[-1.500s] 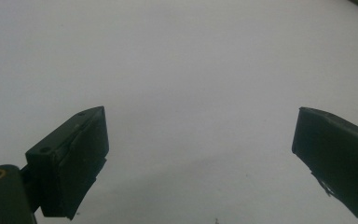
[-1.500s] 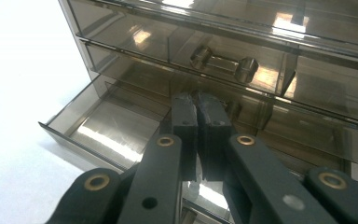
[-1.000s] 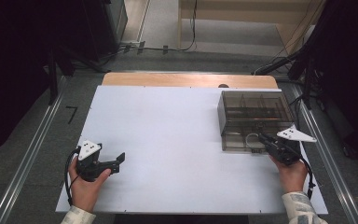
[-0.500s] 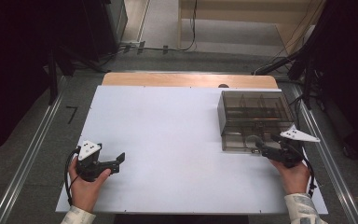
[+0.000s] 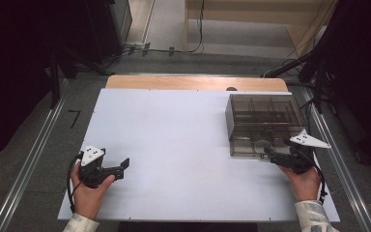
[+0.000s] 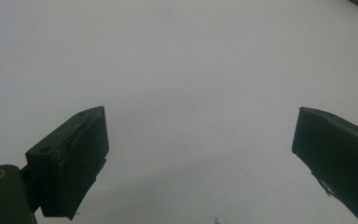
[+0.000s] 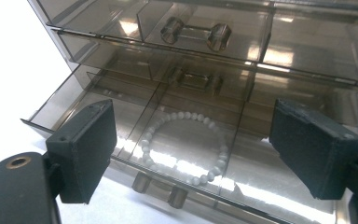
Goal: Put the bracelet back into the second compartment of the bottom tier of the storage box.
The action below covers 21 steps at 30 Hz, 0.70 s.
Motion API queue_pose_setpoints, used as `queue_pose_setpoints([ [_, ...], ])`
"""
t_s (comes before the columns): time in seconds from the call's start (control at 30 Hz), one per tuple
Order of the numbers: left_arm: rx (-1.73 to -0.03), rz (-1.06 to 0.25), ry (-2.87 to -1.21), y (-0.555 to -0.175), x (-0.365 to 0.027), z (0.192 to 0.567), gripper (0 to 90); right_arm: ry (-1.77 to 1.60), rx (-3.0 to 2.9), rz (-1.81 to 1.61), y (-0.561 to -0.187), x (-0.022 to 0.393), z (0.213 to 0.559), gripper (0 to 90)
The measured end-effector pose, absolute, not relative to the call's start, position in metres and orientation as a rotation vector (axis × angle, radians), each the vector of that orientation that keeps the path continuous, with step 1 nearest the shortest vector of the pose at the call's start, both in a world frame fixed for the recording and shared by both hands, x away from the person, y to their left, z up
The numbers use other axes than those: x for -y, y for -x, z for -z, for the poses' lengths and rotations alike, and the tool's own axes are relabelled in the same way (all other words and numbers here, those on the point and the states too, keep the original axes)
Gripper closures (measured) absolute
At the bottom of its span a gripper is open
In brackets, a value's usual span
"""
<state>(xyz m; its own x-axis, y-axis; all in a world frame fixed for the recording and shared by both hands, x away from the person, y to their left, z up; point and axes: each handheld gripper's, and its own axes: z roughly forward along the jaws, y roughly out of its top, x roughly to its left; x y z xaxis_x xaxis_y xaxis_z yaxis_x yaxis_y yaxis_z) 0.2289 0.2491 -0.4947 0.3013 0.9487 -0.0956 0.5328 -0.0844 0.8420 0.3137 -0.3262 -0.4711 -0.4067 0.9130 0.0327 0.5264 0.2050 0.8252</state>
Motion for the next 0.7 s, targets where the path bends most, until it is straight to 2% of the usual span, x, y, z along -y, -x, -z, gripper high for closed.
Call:
queue_pose_setpoints([
  [0.7,-1.345,-0.630,-1.744,-0.2292,-0.2489,0.4950,4.4,-1.348,-2.011,-1.112,-0.3097,0.3287,0.4709,12.6],
])
